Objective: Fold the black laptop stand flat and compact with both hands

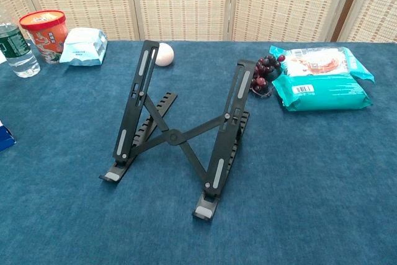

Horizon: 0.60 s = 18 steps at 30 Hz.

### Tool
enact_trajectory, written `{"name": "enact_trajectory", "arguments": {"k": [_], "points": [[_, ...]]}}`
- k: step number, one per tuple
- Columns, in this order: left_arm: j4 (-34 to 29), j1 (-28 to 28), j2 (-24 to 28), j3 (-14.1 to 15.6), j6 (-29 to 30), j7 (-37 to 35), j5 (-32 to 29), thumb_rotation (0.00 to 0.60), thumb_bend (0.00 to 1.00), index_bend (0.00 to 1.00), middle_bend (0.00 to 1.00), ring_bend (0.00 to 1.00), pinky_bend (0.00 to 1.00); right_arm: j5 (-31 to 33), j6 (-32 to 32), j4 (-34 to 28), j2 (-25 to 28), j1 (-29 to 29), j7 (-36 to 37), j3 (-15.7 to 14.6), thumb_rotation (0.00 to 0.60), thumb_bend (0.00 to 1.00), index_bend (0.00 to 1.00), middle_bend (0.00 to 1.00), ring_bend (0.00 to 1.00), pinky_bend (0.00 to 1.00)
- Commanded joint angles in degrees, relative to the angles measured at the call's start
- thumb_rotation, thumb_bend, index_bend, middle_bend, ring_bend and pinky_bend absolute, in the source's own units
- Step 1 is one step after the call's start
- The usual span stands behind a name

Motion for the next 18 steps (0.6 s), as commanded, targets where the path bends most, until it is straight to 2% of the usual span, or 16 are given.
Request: {"name": "enact_trajectory", "arguments": {"k": [1, 12, 18], "points": [[0.05, 0.04, 0.02, 0.02, -0.01, -0.03, -0.05, 0.600, 0.14, 0.09, 0.16, 0.04, 0.00, -0.09, 0.03, 0.00, -0.03, 0.04, 0.02, 0.00, 0.600, 0.20, 0.00, 0.08, 0.07, 0.26], [0.15, 0.38, 0.21, 0.11, 0.35, -0.37, -0.04, 0.600, 0.14, 0.09, 0.16, 0.04, 0.00, -0.98, -0.43, -0.44, 0.29, 0.66, 1.37, -0.19, 0.600, 0.20, 0.00, 0.08, 0.07, 0.26], [0.40, -0.03, 0.26, -0.16, 0.13, -1.42, 0.24, 0.600, 0.14, 0.09, 0.16, 0.04, 0.00, -2.10, -2.73, -1.81, 1.41, 2.22, 5.47, -0.54, 0.600, 0.20, 0.00, 0.08, 0.07, 0.26]]}}
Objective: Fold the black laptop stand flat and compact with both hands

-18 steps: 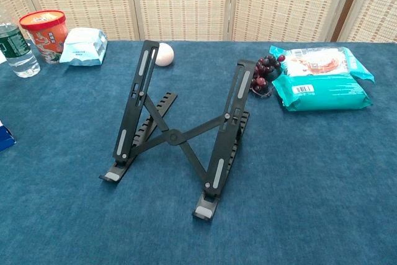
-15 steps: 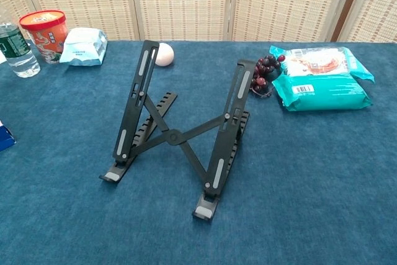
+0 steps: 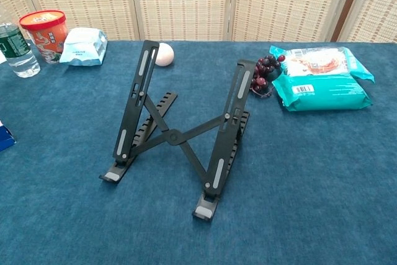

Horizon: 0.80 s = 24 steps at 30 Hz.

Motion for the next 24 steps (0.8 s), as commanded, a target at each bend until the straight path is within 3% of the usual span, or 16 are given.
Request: {"name": "enact_trajectory", "arguments": {"k": [1, 12, 17, 24], "points": [[0.30, -0.21, -0.08, -0.08, -0.05, -0.53, 0.32, 0.600, 0.14, 0.09, 0.16, 0.04, 0.00, -0.87, -1.80, -1.07, 0.90, 1.31, 3.60, -0.21, 0.600, 0.20, 0.00, 0.08, 0.07, 0.26], [0.51, -1.26, 0.43, -0.16, -1.00, -3.76, 1.27, 0.600, 0.14, 0.14, 0.18, 0.10, 0.00, -5.40, -12.08, -3.16, 2.71, 10.67, 27.58, -0.05, 0.600, 0.20, 0.00, 0.08, 0.07, 0.26], [0.04, -1.44, 0.63, -0.08, -0.80, -4.52, 1.91, 0.600, 0.13, 0.14, 0.19, 0.10, 0.00, -7.38, -16.16, -2.33, 1.14, 16.28, 42.29, 0.38, 0.600, 0.21, 0.00, 0.08, 0.06, 0.26], [-0.39, -1.43, 0.83, 0.05, -0.60, -4.66, 2.16, 0.600, 0.13, 0.14, 0.19, 0.10, 0.00, -7.83, -20.39, 0.68, -2.71, 22.02, 56.39, 0.22, 0.600, 0.25, 0.00, 0.05, 0.02, 0.25]]}}
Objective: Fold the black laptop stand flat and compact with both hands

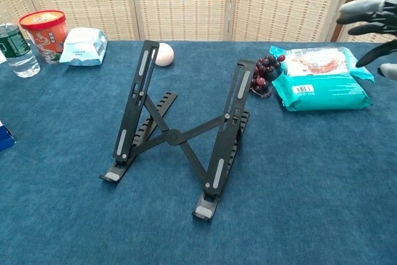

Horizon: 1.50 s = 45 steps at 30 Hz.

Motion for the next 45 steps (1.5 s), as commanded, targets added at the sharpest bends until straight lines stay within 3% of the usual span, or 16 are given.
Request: {"name": "enact_trajectory", "arguments": {"k": [1, 11, 32, 45], "points": [[-0.09, 0.03, 0.05, 0.04, 0.02, -0.01, -0.02, 0.600, 0.13, 0.14, 0.19, 0.10, 0.00, -0.79, -3.95, 2.68, -3.10, 4.83, 8.16, -0.05, 0.600, 0.25, 0.00, 0.04, 0.02, 0.24], [-0.61, 0.27, 0.34, 0.18, 0.31, -0.08, -0.13, 0.600, 0.13, 0.14, 0.19, 0.10, 0.00, 0.99, -8.15, 7.77, -9.09, 10.76, 14.47, 0.58, 0.600, 0.15, 0.00, 0.00, 0.00, 0.06], [-1.54, -0.23, 0.48, 0.29, -0.44, 0.66, -0.11, 0.600, 0.13, 0.14, 0.19, 0.10, 0.00, 4.49, -8.65, 17.41, -22.58, 17.03, 30.93, 2.02, 0.600, 0.20, 0.00, 0.02, 0.00, 0.06], [-1.21, 0.10, 0.40, 0.39, -0.13, 0.78, -0.41, 0.600, 0.13, 0.14, 0.19, 0.10, 0.00, 1.95, -8.50, 18.66, -23.90, 18.98, 38.52, -1.41, 0.600, 0.21, 0.00, 0.08, 0.00, 0.09]]}}
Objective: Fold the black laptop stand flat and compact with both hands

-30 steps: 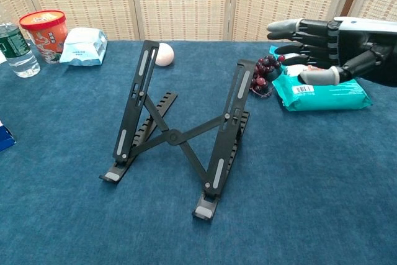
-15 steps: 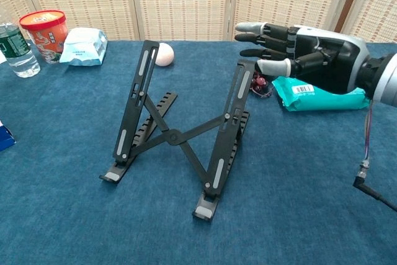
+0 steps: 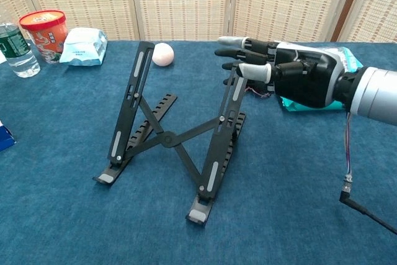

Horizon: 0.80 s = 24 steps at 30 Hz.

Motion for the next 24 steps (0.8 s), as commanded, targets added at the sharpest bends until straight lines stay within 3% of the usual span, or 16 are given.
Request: {"name": "enact_trajectory", "arguments": {"k": [1, 9, 24], "points": [[0.05, 0.01, -0.02, 0.04, -0.01, 0.06, 0.03, 0.600, 0.13, 0.14, 0.19, 0.10, 0.00, -0.46, -0.09, 0.68, -0.52, 0.82, 0.79, -0.35, 0.600, 0.21, 0.00, 0.09, 0.00, 0.10], [0.06, 0.14, 0.04, 0.03, 0.18, 0.11, -0.05, 0.600, 0.13, 0.14, 0.19, 0.10, 0.00, -1.83, 3.29, 0.72, -0.63, 0.13, 3.20, -2.32, 0.600, 0.23, 0.00, 0.16, 0.06, 0.18], [-0.66, -0.08, -0.16, 0.01, 0.08, 0.90, 0.21, 0.600, 0.13, 0.14, 0.20, 0.10, 0.00, -5.20, 9.73, -5.05, 1.73, -0.75, 2.64, -5.04, 0.600, 0.23, 0.00, 0.16, 0.07, 0.18]]}}
